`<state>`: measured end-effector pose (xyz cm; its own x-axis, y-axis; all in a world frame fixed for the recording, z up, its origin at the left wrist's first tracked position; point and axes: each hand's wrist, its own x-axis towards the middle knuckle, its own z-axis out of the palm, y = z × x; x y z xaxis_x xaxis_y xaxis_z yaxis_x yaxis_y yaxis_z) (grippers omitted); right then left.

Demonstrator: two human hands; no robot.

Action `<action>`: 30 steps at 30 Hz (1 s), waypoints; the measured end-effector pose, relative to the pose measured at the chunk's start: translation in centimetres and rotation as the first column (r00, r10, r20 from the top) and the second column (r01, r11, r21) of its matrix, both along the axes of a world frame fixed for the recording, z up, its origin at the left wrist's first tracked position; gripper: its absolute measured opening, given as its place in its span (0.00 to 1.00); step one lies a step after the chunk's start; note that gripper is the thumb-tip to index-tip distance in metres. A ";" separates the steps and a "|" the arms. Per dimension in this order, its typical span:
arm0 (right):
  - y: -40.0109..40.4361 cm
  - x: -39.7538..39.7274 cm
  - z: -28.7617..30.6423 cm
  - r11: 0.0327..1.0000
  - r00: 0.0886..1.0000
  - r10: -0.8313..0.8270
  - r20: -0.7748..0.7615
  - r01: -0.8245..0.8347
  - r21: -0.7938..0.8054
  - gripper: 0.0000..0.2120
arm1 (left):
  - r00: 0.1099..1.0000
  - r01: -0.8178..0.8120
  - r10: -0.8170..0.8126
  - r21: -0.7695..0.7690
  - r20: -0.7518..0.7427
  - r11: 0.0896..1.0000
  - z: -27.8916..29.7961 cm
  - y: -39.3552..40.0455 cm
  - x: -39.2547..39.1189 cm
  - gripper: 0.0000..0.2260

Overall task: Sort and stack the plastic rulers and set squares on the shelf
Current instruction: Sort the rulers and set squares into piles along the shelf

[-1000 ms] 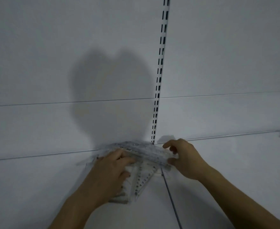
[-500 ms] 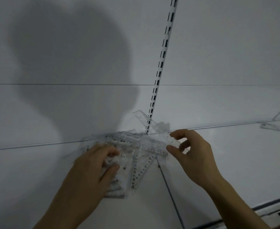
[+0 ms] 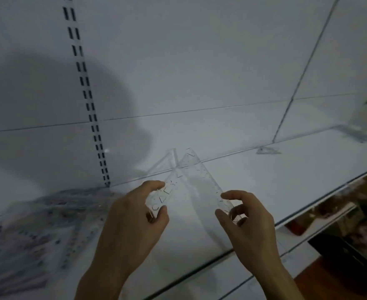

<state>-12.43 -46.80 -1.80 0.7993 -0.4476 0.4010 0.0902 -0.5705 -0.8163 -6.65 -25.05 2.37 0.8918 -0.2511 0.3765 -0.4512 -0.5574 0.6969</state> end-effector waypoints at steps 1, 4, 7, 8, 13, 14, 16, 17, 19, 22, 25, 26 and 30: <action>-1.9 -0.9 0.2 0.999 1.000 -0.026 -0.001 0.026 -0.025 0.18 | 1.000 0.006 -0.006 -0.011 0.013 1.000 0.1 -2.0 -0.4 0.17; -7.8 -3.5 0.7 0.991 0.994 -0.105 -0.010 0.103 -0.087 0.20 | 0.999 0.017 -0.015 -0.036 0.041 0.999 0.4 -8.3 -1.9 0.15; -13.6 -6.0 0.5 0.978 0.986 -0.166 -0.003 0.165 -0.127 0.19 | 0.996 0.033 -0.028 -0.060 0.080 0.998 -0.2 -14.3 -3.2 0.16; -15.5 -6.9 0.3 0.975 0.983 -0.183 -0.002 0.182 -0.129 0.18 | 0.996 0.041 -0.035 -0.069 0.087 0.997 -0.6 -16.2 -3.5 0.18; -24.3 -11.6 -0.8 0.950 0.960 -0.281 -0.005 0.277 -0.144 0.19 | 0.980 0.184 -0.175 -0.108 0.090 0.977 -2.9 -26.5 -5.7 0.25; -25.9 -12.7 -1.0 0.946 0.954 -0.300 -0.015 0.296 -0.134 0.20 | 0.974 0.221 -0.213 -0.105 0.082 0.970 -3.2 -28.5 -6.3 0.24; -29.1 -15.4 -1.2 0.931 0.935 -0.353 -0.042 0.347 -0.114 0.21 | 0.950 0.308 -0.302 -0.082 0.073 0.948 -3.5 -33.0 -7.8 0.22; -30.7 -16.7 -1.2 0.920 0.922 -0.383 -0.052 0.376 -0.109 0.20 | 0.937 0.347 -0.342 -0.069 0.075 0.935 -3.4 -35.2 -8.5 0.20; -33.8 -19.4 -1.3 0.887 0.886 -0.459 -0.056 0.454 -0.088 0.18 | 0.907 0.419 -0.414 -0.057 0.078 0.906 -3.1 -39.7 -9.6 0.18; -37.8 -23.6 -1.7 0.813 0.814 -0.581 -0.025 0.579 -0.060 0.16 | 0.852 0.522 -0.519 -0.046 0.066 0.852 -3.1 -46.3 -11.2 0.18; -40.9 -27.8 -2.6 0.733 0.731 -0.680 -0.051 0.679 -0.038 0.14 | 0.823 0.564 -0.568 -0.094 -0.017 0.820 -4.4 -52.1 -12.7 0.22; -42.0 -29.2 -3.0 0.707 0.705 -0.707 -0.060 0.707 -0.022 0.13 | 0.810 0.578 -0.585 -0.106 -0.041 0.809 -4.9 -53.9 -13.2 0.23; -47.0 -33.5 -4.4 0.595 0.590 -0.802 -0.094 0.802 -0.044 0.16 | 0.750 0.656 -0.659 -0.068 -0.061 0.752 -6.7 -61.5 -15.0 0.21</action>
